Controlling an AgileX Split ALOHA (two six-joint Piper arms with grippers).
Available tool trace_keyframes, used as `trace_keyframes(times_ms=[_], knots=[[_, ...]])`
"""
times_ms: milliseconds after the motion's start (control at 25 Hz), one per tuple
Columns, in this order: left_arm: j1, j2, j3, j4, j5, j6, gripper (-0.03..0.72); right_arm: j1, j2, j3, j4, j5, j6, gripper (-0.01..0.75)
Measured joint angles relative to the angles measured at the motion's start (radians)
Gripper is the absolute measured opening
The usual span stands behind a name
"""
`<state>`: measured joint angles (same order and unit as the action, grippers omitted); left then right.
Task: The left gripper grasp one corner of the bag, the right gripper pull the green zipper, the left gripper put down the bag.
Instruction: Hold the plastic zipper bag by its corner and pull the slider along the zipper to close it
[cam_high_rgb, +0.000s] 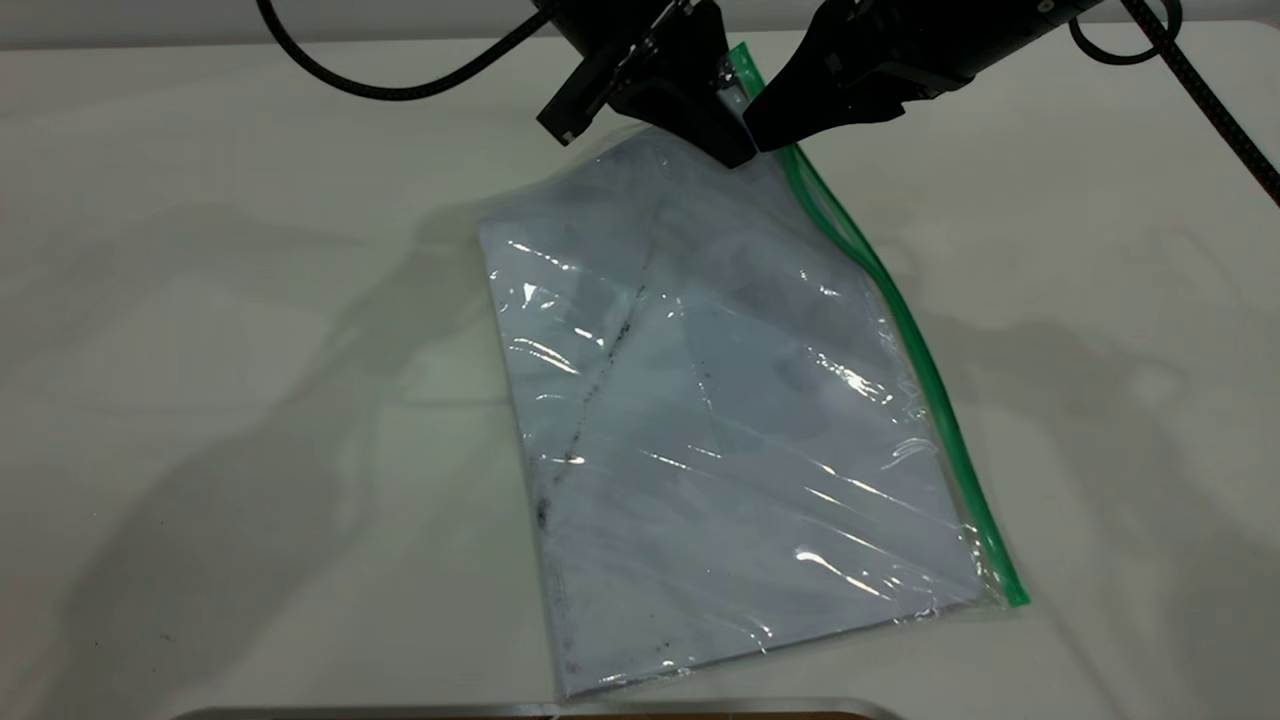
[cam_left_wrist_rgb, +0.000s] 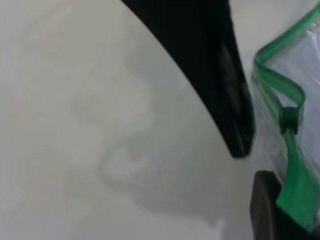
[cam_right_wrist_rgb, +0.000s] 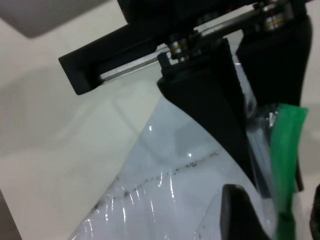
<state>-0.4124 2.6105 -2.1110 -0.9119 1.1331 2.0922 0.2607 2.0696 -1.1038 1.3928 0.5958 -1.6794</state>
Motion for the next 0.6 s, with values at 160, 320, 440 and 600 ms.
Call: trace_keyframes(times_ms=[160,320,440,600], knots=[[0.000,0.000,0.000,-0.021,0.000,-0.012,0.053,0.000,0.000,0.000,0.000,0.000,0.000,0.331],[0.000,0.000,0.000,-0.022,0.000,-0.013,0.053,0.000,0.000,0.000,0.000,-0.003,0.000,0.262],[0.000,0.000,0.000,-0.022,0.000,-0.016,0.053,0.000,0.000,0.000,0.000,-0.005,-0.001,0.190],[0.000,0.000,0.000,-0.022,0.000,-0.020,0.053,-0.001,0.000,0.000,-0.006,-0.012,-0.001,0.099]])
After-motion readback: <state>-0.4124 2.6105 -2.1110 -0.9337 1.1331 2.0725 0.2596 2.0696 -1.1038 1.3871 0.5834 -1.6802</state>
